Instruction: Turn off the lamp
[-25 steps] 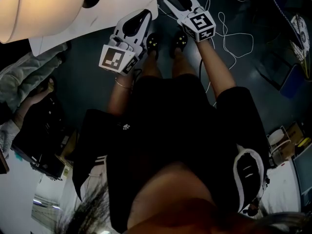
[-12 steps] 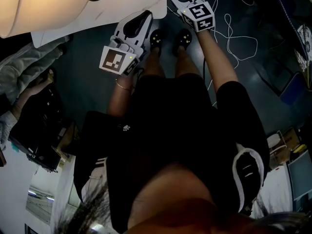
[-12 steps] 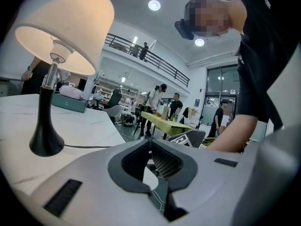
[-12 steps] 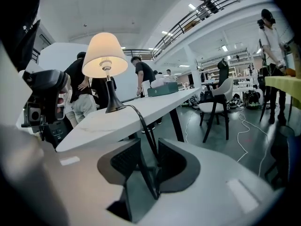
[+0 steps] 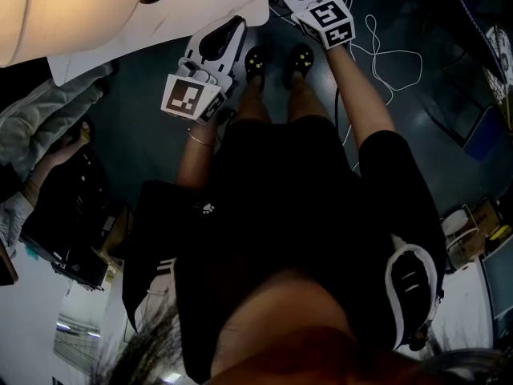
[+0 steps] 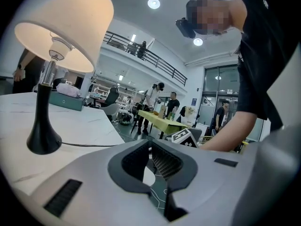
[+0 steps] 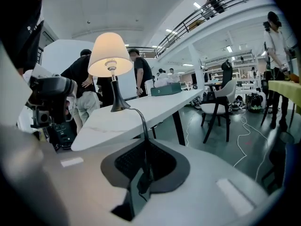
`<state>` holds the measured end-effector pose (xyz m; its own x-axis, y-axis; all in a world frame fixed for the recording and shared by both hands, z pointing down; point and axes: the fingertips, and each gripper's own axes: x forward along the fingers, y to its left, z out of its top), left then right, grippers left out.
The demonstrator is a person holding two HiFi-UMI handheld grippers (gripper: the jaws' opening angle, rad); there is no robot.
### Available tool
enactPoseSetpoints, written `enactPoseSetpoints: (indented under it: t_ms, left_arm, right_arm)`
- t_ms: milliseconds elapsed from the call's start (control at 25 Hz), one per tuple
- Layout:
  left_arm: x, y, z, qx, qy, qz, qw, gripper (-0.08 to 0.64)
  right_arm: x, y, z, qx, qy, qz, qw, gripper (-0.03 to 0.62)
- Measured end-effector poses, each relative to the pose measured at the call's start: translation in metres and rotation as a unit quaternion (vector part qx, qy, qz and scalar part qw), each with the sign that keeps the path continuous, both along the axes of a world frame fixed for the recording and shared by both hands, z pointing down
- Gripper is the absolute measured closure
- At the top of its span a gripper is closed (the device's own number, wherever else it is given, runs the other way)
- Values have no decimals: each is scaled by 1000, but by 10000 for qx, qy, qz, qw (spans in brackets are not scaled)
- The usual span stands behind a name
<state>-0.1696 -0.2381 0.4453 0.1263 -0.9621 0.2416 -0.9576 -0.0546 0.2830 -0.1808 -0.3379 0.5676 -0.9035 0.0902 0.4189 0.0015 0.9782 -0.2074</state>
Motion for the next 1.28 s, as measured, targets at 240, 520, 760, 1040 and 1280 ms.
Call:
enactPoseSetpoints:
  t_ms: [240, 520, 760, 1040, 1280]
  left_arm:
    - [7, -3, 0, 120, -29, 123, 9998, 552]
    - [11, 5, 1, 74, -9, 136, 9999, 552]
    - [14, 10, 12, -68, -10, 225, 9997, 552]
    - [20, 2, 21, -151, -7, 455, 9989, 552]
    - [33, -7, 30, -231, -150, 888, 9957, 551]
  right_arm:
    - [15, 13, -27, 65, 40, -285, 9996, 574]
    - [25, 31, -49, -161, 155, -411, 9989, 575]
    - [32, 51, -76, -326, 192, -719, 9967, 579]
    - [32, 75, -96, -557, 241, -1180, 9912, 580]
    - [34, 85, -102, -1149, 357, -1269, 9846, 580]
